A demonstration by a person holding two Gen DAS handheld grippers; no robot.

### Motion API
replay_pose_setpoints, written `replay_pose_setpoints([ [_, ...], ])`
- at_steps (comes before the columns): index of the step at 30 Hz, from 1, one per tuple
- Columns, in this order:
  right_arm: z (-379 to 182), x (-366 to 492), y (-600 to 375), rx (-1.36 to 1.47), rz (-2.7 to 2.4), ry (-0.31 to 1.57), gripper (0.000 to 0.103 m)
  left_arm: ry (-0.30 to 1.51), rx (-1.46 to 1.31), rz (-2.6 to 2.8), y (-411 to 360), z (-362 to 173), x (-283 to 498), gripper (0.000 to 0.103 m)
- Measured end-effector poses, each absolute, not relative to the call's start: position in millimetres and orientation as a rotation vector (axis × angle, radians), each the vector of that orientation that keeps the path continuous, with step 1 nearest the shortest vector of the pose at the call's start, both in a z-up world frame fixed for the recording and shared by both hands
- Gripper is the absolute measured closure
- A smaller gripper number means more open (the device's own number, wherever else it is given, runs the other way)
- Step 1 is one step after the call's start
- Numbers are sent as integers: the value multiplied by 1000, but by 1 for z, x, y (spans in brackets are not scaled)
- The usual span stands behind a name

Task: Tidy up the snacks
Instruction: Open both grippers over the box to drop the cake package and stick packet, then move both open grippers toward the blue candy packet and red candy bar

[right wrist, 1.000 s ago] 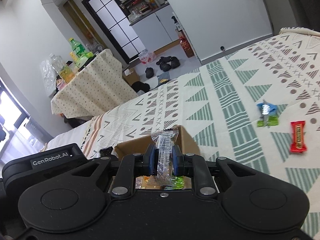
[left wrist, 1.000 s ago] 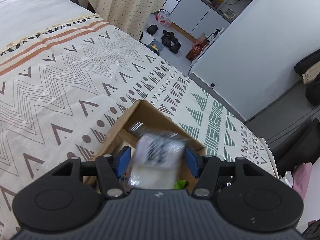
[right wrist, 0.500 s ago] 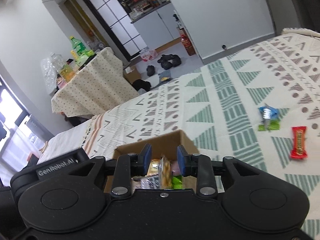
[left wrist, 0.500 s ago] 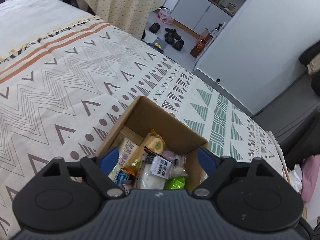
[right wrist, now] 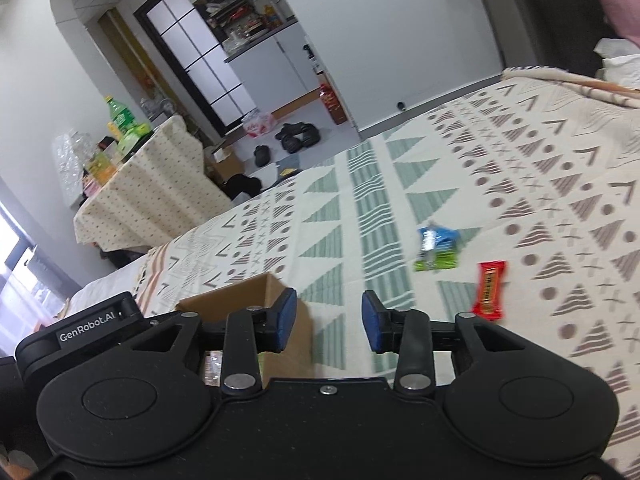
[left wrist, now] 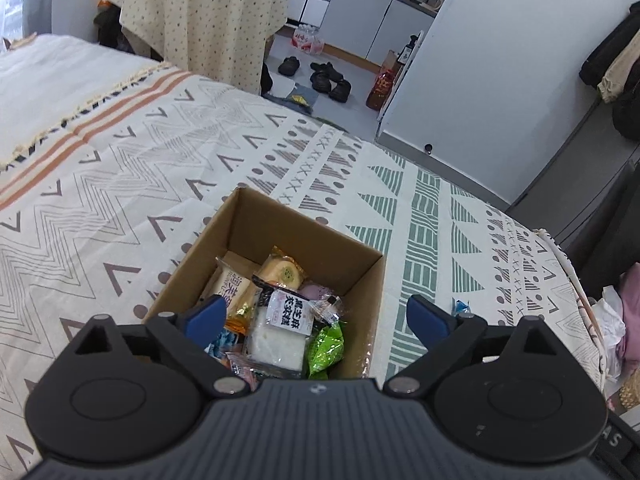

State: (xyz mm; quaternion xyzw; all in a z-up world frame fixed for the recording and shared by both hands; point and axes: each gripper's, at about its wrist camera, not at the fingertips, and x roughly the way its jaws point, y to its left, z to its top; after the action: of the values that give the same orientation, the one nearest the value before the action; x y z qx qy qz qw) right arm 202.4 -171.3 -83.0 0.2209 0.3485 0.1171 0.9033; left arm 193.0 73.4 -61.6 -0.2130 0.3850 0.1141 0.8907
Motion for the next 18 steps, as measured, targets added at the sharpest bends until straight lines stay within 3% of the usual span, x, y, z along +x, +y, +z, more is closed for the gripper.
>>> replay_pose_setpoints([
  [4, -82, 197, -189, 444, 222, 716, 56, 784, -429, 210, 62, -57, 191, 0],
  [18, -83, 179, -250, 417, 160, 675, 22, 750, -403, 129, 23, -56, 190, 0],
])
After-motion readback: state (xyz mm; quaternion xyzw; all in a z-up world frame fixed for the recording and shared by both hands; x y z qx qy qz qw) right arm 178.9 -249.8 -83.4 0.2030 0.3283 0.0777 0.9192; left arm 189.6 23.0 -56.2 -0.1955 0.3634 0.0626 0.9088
